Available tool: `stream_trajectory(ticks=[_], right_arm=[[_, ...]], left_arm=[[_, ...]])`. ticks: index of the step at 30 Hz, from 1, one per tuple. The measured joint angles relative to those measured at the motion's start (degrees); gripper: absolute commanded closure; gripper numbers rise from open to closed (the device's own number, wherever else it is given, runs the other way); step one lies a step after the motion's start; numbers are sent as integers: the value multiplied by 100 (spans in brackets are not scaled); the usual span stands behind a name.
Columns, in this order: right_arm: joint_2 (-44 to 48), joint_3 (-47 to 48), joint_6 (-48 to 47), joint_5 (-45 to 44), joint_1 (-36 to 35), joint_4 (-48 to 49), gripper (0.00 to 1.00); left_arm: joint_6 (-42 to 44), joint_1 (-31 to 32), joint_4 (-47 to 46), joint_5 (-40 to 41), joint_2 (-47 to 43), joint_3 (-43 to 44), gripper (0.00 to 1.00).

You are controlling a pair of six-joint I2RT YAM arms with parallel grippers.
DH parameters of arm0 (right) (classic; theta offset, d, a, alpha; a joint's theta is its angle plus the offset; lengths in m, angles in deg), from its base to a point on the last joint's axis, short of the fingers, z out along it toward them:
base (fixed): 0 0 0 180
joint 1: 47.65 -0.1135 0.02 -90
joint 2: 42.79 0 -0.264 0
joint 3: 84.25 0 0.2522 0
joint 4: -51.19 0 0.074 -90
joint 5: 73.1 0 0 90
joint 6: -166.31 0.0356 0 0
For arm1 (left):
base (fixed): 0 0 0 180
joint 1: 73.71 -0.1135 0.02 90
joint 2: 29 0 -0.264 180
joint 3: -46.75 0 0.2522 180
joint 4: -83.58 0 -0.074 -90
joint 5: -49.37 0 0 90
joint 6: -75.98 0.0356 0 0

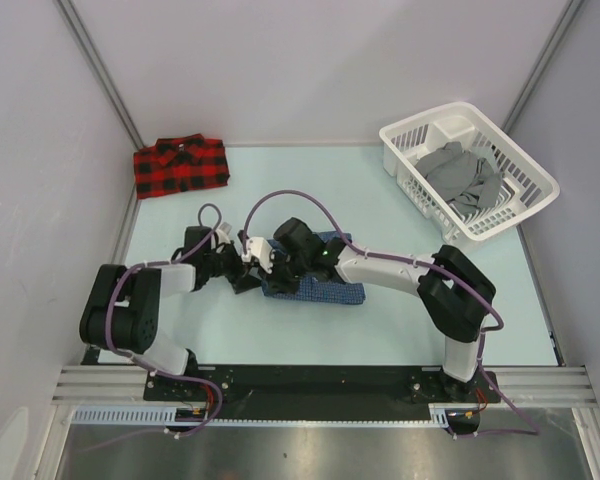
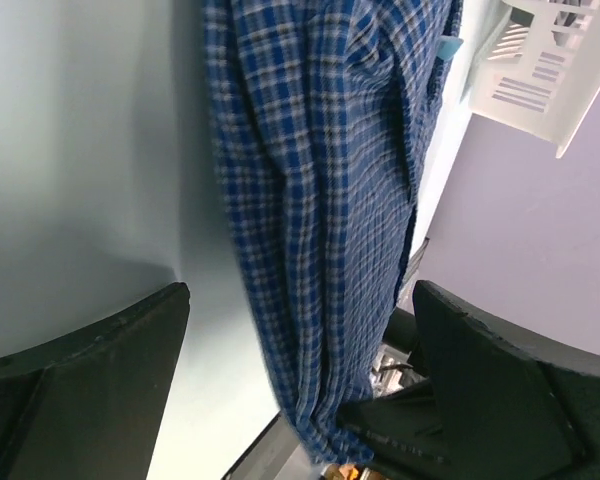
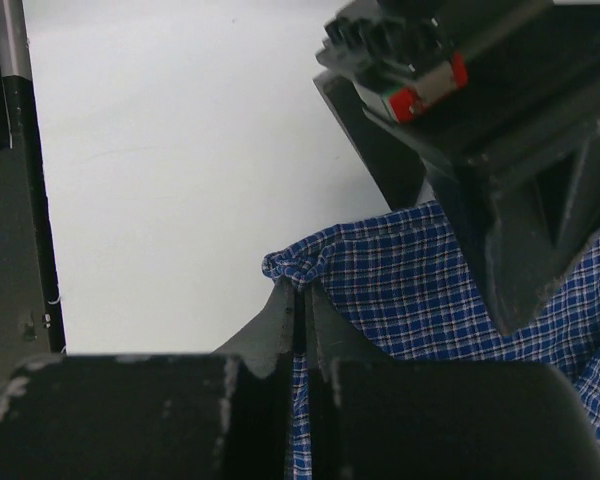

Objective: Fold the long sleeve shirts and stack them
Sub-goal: Neatly place the folded shirt to the corner

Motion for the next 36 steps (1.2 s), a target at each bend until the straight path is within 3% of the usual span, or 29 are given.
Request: stream_trajectory(ticks=[5,7,10,11,12,13,14,15,16,18,19,21,22,25,31,36], right_arm=[[0,24,94,33,35,-11,100],[0,44,146,26,33,-7,100],[-15,184,267,-85,31,7,100],[-24,232,308,-138,31,35,100],[-31,269,356,-192,31,76,100],[-35,295,396,-251,31,125,98],[-37,317,426,-315,33,157,93],[-46,345,468,-382,37,168,86],[-57,378,514,-450,57,170,68],[-90,487,660,-573,146,155,50],[-94,518,739,-568,221,131,36],[-55,509,850,-560,415,83,23],[-17,459,863,-542,562,44,10],[195,208,837,-514,1123,-175,0],[708,-157,682,-597,2385,-719,0],[1196,-479,442,-649,2634,-973,0]], left_arm=[[-387,245,-463,83,396,160,6],[-496,295,-590,107,612,282,13],[-612,330,-658,114,1003,605,35],[-621,330,-643,138,1130,752,57],[-625,330,-614,155,1211,863,70],[-612,330,-533,197,1287,1019,80],[-516,330,-415,247,1344,1180,96],[-407,330,-212,280,1388,1381,100],[-267,339,85,295,1449,1644,100],[188,378,743,378,1635,2264,100],[380,400,997,463,1725,2538,100],[916,417,1486,723,1917,3136,100],[1180,411,1711,866,1989,3423,100],[2035,382,2356,1300,2194,4266,100],[3497,271,3340,1843,3005,6561,100],[4345,22,3762,2065,3748,8240,100]])
